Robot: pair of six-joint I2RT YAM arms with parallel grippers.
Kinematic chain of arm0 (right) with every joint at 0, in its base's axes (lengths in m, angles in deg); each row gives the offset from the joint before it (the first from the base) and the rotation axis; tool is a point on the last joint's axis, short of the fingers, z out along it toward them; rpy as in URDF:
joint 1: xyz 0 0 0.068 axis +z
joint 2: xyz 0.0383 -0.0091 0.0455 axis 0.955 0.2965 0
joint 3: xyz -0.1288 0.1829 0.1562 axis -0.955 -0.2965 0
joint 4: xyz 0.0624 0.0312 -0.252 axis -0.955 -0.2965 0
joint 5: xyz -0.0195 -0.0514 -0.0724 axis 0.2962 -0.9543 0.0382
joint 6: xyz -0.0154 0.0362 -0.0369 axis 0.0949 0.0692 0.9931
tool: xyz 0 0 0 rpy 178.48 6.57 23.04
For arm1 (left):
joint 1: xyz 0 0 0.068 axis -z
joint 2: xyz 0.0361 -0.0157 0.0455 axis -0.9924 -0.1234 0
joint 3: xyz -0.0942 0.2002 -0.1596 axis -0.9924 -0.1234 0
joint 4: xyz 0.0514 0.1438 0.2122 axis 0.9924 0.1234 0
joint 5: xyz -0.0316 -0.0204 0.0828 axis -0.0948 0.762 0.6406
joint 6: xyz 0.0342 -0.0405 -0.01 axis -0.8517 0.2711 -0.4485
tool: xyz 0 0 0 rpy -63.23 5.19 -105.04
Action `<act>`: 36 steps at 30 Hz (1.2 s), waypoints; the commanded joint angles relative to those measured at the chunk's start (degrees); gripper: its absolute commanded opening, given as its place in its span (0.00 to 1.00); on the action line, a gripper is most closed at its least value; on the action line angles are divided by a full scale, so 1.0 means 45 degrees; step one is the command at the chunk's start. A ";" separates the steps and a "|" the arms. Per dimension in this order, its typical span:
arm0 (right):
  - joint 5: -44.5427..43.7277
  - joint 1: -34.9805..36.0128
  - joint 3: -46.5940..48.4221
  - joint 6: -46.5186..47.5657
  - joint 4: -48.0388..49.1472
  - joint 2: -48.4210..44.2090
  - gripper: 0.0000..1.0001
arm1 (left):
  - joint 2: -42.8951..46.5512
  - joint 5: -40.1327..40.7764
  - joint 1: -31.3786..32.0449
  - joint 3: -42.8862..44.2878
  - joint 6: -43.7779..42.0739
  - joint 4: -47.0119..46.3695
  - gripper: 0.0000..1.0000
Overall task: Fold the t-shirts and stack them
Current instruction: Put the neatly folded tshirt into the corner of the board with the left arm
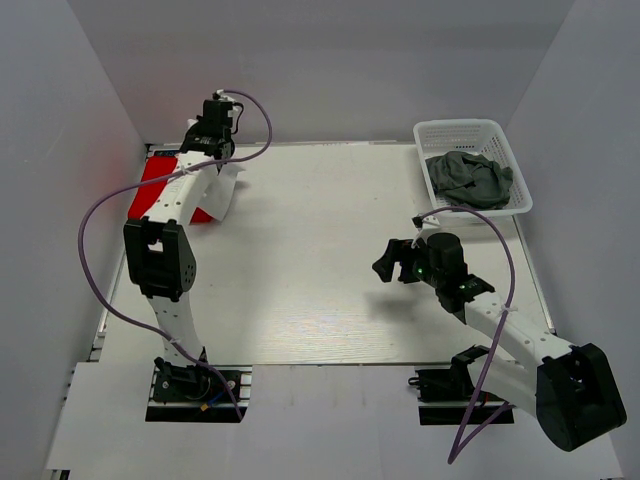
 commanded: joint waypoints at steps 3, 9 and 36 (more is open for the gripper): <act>0.0249 -0.0047 0.0252 0.0252 0.0371 0.0018 0.90 | 0.1091 0.0288 -0.0098 0.0817 -0.0538 0.0117 0.00; 0.0210 -0.0047 0.0349 0.0154 0.0254 0.0037 0.90 | 0.1365 -0.0080 -0.0370 0.0936 -0.0870 0.0098 0.00; 0.0094 -0.0027 0.2576 0.0232 -0.0878 0.2399 0.90 | -0.2929 0.0638 -0.2403 0.2242 -0.1104 -0.1875 0.00</act>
